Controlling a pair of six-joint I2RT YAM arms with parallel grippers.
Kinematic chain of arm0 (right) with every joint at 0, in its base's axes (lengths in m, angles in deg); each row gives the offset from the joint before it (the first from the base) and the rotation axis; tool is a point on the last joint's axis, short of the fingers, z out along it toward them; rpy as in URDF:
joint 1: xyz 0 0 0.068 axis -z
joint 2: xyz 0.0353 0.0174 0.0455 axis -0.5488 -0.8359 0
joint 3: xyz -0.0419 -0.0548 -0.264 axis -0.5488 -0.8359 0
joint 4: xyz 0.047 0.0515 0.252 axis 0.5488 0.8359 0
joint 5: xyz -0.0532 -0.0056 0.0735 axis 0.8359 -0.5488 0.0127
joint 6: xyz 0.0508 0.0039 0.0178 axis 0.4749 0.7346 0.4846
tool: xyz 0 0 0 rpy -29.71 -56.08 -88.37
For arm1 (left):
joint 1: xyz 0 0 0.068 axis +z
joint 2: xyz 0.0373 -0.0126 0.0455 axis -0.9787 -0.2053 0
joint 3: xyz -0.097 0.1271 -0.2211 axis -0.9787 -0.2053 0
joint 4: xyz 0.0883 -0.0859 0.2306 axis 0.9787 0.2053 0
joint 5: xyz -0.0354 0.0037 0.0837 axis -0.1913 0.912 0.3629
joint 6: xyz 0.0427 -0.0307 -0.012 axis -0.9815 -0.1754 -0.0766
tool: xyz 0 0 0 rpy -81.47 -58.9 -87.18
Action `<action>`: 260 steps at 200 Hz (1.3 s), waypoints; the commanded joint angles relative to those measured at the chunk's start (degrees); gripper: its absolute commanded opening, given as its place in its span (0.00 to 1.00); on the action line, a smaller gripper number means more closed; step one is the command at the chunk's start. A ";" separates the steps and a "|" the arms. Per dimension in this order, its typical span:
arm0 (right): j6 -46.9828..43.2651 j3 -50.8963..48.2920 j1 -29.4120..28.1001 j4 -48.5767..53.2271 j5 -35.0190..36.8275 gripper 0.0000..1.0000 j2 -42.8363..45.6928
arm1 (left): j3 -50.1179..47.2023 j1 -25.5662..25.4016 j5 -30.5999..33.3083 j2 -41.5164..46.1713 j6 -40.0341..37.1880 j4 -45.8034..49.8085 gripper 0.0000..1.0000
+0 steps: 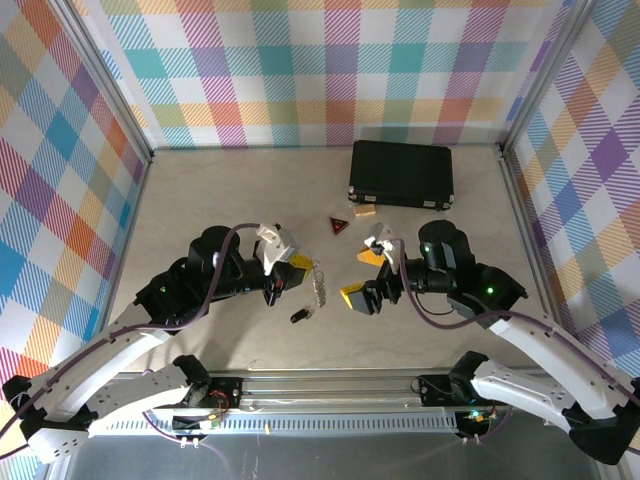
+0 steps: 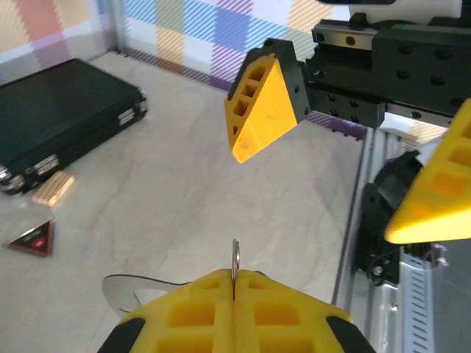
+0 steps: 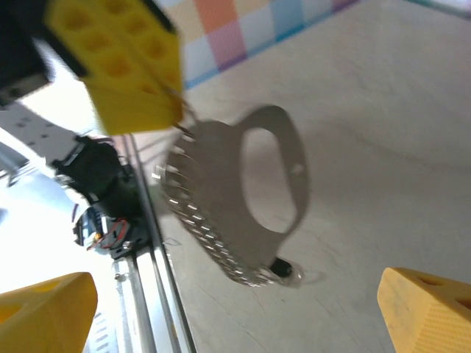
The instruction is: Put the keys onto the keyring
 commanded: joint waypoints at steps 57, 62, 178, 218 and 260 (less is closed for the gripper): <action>7.07 -1.90 2.99 -4.62 -4.33 0.93 -18.79 | -2.62 7.58 8.52 4.26 6.88 2.72 0.00; 7.17 -1.98 2.99 -5.15 -4.43 0.93 -20.20 | -2.93 8.04 8.68 4.56 7.23 2.74 0.00; 9.18 4.53 -0.31 -10.62 -12.20 0.80 -47.63 | -9.73 17.90 -0.66 12.26 14.61 -1.76 0.00; 7.04 8.15 -0.89 -9.95 -13.10 0.74 -53.97 | -10.07 18.72 -1.39 13.01 14.73 -1.31 0.00; 6.48 9.04 -1.53 -10.17 -14.37 0.68 -57.60 | -10.29 19.10 -1.44 13.79 15.06 -1.31 0.00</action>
